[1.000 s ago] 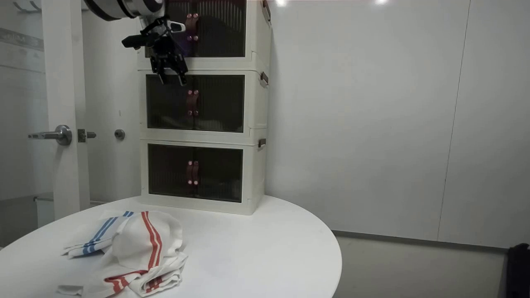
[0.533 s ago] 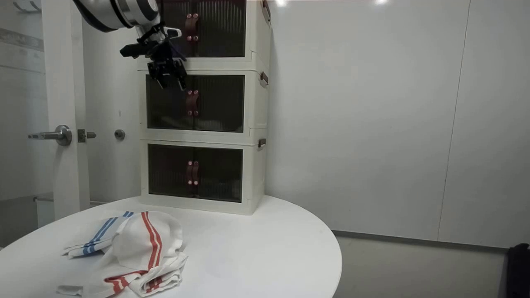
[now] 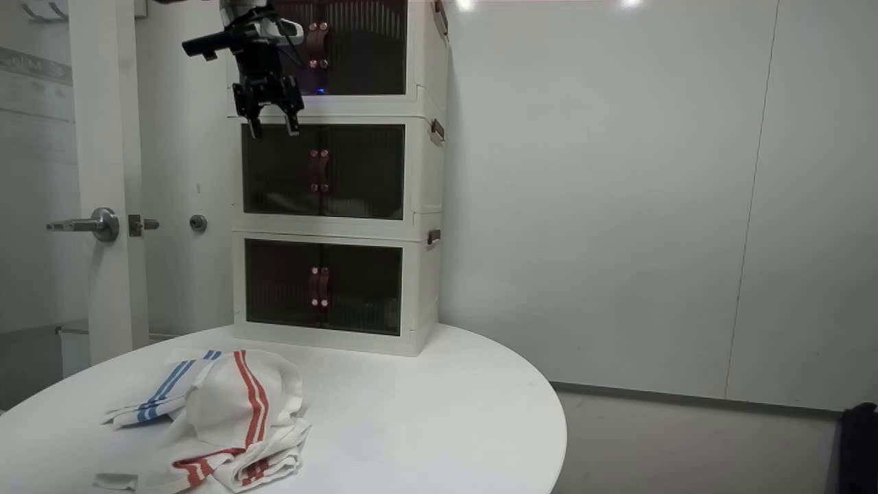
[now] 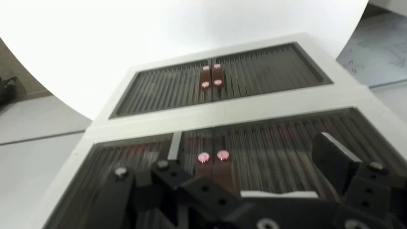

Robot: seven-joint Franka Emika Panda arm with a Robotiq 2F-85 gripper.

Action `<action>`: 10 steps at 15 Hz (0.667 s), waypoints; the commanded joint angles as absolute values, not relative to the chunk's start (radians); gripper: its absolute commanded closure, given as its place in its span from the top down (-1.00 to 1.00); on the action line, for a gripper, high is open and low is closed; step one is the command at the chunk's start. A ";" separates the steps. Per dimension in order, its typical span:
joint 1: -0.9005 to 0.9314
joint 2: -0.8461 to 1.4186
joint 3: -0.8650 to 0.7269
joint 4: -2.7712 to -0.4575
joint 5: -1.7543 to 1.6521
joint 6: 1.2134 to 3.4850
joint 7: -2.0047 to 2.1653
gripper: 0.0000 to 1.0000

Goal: Close the door to the middle compartment

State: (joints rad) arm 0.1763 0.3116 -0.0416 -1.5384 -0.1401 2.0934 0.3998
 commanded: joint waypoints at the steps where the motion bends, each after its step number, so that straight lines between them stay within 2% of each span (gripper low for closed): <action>1: 0.106 0.107 -0.014 -1.783 -0.055 2.005 0.267 1.00; 4: 0.065 -0.011 -0.025 -1.947 -0.056 1.984 0.197 1.00; 10: -0.004 -0.248 -0.061 -2.293 0.028 2.288 -0.056 1.00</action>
